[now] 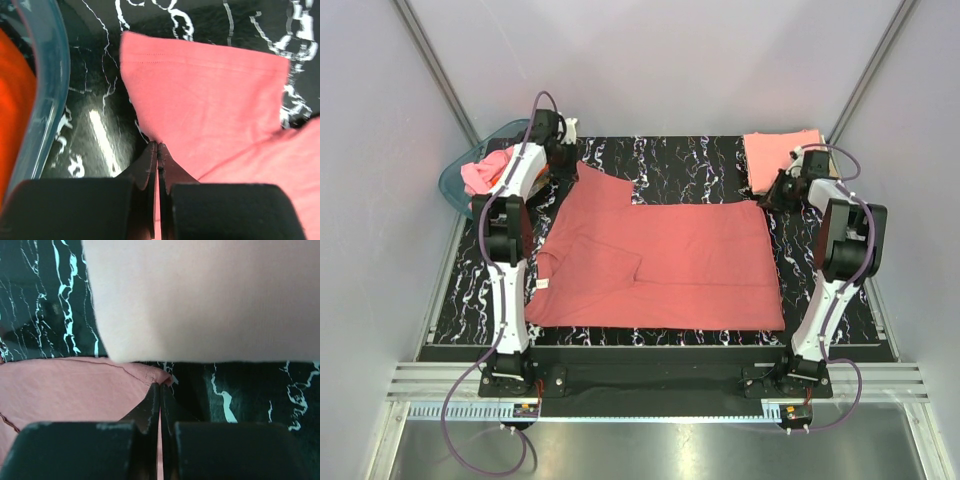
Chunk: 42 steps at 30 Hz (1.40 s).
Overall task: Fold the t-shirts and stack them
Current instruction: Fold the tshirt
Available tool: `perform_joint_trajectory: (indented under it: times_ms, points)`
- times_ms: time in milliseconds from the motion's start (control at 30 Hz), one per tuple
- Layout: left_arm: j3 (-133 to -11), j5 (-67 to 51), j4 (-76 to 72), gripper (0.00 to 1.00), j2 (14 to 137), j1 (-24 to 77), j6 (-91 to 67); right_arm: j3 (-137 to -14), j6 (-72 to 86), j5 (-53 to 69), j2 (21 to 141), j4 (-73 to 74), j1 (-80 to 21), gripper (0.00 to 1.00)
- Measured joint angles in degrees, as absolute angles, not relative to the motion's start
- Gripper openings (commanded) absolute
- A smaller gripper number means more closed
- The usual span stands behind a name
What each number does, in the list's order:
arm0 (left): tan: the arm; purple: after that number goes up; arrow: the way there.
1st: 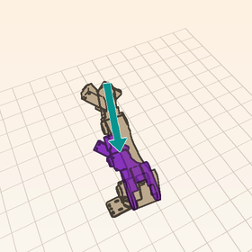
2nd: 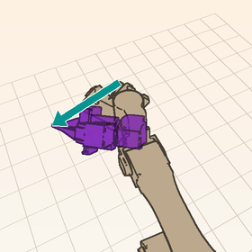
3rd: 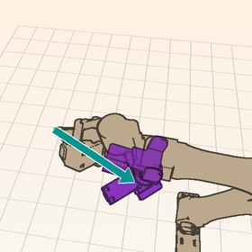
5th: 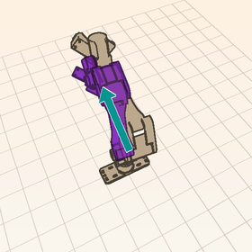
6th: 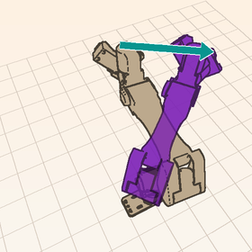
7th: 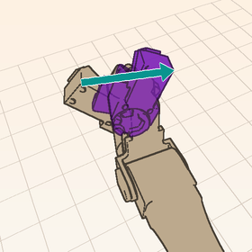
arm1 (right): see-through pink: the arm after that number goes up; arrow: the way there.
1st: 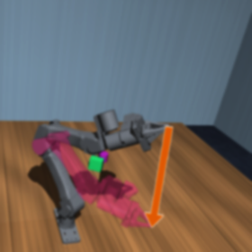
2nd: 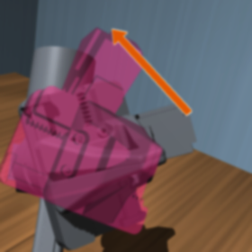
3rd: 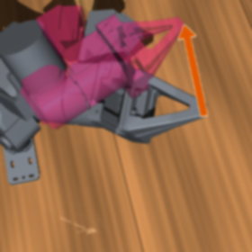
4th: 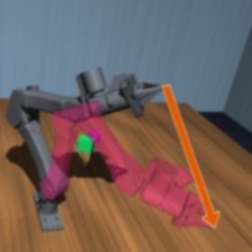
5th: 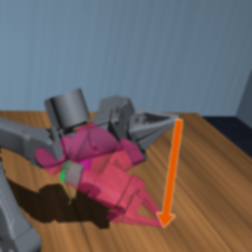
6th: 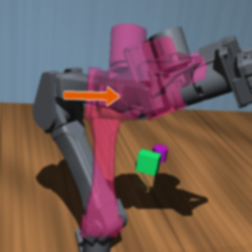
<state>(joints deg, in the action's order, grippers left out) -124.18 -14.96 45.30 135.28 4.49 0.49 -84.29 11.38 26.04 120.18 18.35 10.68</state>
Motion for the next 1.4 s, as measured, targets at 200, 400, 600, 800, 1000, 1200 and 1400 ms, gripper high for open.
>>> perform_joint_trajectory:
  times_ms: [200, 400, 600, 800, 1000, 1200, 1400]
  points:
    - [-117.5, -14.6, 44.9, 0.0, 128.9, 4.5, 0.4, -78.4, 13.5, 24.4, 114.3, 14.5, 10.7, 0.0]
    - [-110.3, -14.1, 43.5, 0.0, 123.9, 4.5, -1.0, -74.0, 15.5, 21.6, 112.1, 10.7, 10.7, 0.0]
    - [-100.4, -13.3, 41.1, 0.0, 116.4, 4.1, -2.2, -70.4, 17.6, 18.0, 110.8, 9.4, 10.7, 0.0]
    - [-91.3, -13.3, 38.7, 0.0, 107.9, 3.4, -4.0, -66.5, 19.9, 15.7, 105.1, 8.8, 10.7, 0.0]
    - [-82.4, -13.7, 36.3, 0.0, 100.6, 3.2, -6.7, -60.8, 21.4, 12.5, 96.6, 7.9, 10.7, 0.0]
    - [-74.5, -16.7, 36.7, 0.0, 96.4, 1.5, -11.1, -54.0, 25.4, 9.8, 91.2, 9.3, 10.7, 0.0]
    - [-70.1, -17.0, 37.8, 0.0, 92.4, 0.9, -13.4, -48.7, 26.9, 5.9, 85.2, 12.8, 10.8, 0.0]
